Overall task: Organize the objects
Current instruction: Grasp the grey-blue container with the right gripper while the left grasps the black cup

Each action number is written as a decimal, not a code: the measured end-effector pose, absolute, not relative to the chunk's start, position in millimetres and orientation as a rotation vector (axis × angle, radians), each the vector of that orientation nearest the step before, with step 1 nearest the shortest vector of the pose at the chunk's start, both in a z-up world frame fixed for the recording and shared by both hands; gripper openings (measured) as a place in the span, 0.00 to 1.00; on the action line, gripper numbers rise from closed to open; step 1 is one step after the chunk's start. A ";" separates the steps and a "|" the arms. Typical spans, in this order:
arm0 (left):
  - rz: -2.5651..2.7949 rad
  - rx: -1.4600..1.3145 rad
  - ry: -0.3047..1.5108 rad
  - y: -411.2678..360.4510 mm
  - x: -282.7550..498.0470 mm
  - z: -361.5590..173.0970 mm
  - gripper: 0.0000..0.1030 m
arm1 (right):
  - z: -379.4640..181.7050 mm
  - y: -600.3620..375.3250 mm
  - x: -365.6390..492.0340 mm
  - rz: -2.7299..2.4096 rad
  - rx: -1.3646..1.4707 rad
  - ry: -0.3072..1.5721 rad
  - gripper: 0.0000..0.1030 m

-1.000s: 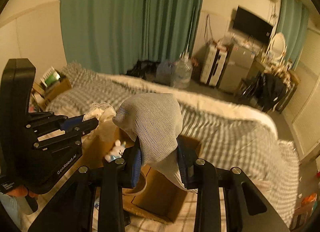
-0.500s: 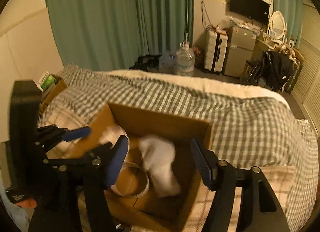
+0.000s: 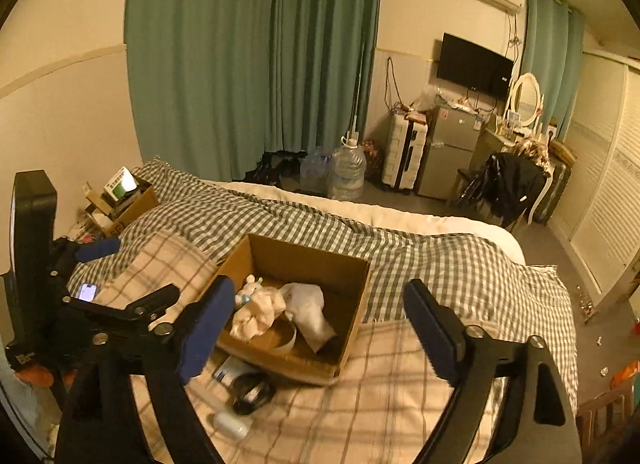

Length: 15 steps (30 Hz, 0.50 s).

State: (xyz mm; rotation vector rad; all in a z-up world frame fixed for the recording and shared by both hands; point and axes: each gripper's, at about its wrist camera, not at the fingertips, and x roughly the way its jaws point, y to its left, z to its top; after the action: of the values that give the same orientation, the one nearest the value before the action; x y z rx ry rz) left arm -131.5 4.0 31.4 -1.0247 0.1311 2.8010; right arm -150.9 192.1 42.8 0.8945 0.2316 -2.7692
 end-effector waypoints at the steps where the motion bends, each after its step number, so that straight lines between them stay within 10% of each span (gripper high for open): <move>1: 2.800 -1.025 0.128 1.6 -124.0 30.3 1.00 | 42.8 190.7 -141.3 -2.778 0.891 0.235 0.89; 15: 2.920 -1.135 -0.015 -37.6 -62.4 -53.0 1.00 | -95.1 146.5 -98.4 -2.693 1.135 0.240 0.99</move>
State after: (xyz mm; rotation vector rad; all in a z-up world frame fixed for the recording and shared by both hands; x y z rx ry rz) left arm -62.4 -37.6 -53.0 -1.1351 -0.0153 2.9195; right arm -98.4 146.5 -95.1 1.1349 0.2405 -2.6934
